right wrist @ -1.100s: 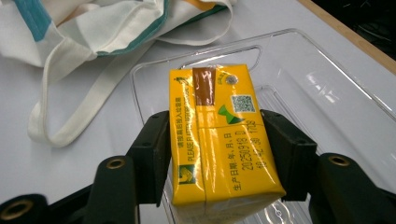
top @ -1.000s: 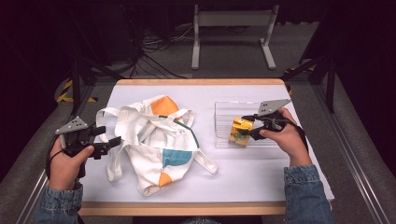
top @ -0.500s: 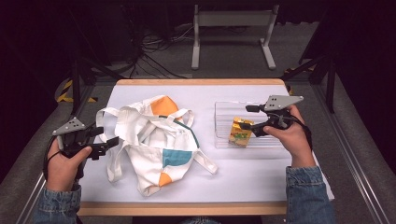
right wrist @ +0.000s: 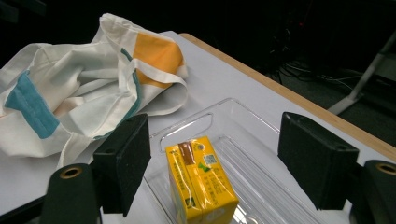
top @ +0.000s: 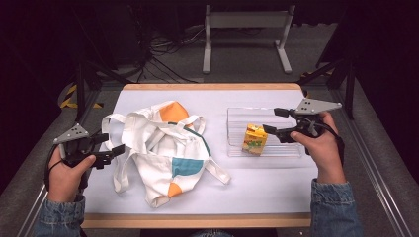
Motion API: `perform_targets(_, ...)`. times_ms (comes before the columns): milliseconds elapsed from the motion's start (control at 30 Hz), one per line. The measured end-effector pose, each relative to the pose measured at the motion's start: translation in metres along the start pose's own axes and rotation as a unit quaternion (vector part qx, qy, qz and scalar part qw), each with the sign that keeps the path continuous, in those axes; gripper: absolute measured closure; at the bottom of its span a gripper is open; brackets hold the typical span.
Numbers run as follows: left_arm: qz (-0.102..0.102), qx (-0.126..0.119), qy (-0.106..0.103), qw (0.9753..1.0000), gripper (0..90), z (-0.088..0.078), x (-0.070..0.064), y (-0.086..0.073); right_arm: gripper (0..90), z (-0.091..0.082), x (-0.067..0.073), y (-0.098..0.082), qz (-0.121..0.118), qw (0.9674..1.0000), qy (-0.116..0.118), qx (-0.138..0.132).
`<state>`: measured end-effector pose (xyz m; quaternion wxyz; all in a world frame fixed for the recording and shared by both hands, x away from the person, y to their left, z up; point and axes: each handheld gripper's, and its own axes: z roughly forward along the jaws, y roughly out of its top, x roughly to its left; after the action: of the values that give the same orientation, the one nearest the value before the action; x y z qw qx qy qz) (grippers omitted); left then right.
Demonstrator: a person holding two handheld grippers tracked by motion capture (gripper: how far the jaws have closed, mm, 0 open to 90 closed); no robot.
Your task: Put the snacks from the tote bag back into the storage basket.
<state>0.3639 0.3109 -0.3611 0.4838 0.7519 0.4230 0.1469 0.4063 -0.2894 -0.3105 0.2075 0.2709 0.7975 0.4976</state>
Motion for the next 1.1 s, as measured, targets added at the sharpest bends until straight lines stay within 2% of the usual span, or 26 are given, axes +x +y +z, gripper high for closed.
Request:
perform_targets(200, 0.003, -0.003, -0.006, 1.0000, 15.8, 0.001, 0.000, 0.001, 24.7, -0.017, 0.000, -0.003, 0.005, 0.9998, -0.019, -0.003)
perform_targets(233, 0.012, -0.006, -0.012, 0.9998, 15.3, 0.001, 0.000, 0.001, 23.8, -0.025, -0.001, -0.006, 0.008, 0.9996, -0.027, -0.002)
perform_targets(367, 0.025, -0.010, -0.022, 0.9994, 12.8, 0.003, 0.000, 0.001, 23.3, -0.035, -0.003, -0.012, 0.015, 0.9992, -0.037, -0.003)
perform_targets(467, 0.025, -0.013, -0.027, 0.9992, 11.1, 0.004, 0.001, 0.001, 22.5, -0.043, -0.005, -0.016, 0.016, 0.9988, -0.047, -0.004)
perform_targets(633, 0.021, -0.015, -0.027, 0.9993, 9.5, 0.004, 0.003, -0.001, 18.9, -0.052, -0.006, -0.019, 0.026, 0.9983, -0.052, -0.004)
perform_targets(700, 0.021, -0.014, -0.025, 0.9994, 9.4, 0.004, 0.004, -0.002, 14.2, -0.054, -0.007, -0.023, 0.035, 0.9982, -0.049, -0.002)
perform_targets(833, 0.022, -0.019, -0.024, 0.9993, 8.5, 0.003, 0.003, -0.005, 8.5, -0.056, -0.005, -0.031, 0.035, 0.9986, -0.039, -0.003)
perform_targets(1000, 0.014, -0.022, -0.016, 0.9995, 8.1, 0.004, 0.004, -0.014, 6.6, -0.064, -0.006, -0.041, 0.052, 0.9957, -0.076, -0.003)
perform_targets(1100, 0.018, -0.022, -0.015, 0.9995, 8.1, 0.003, 0.003, -0.015, 5.8, -0.071, -0.007, -0.049, 0.068, 0.9930, -0.097, 0.001)
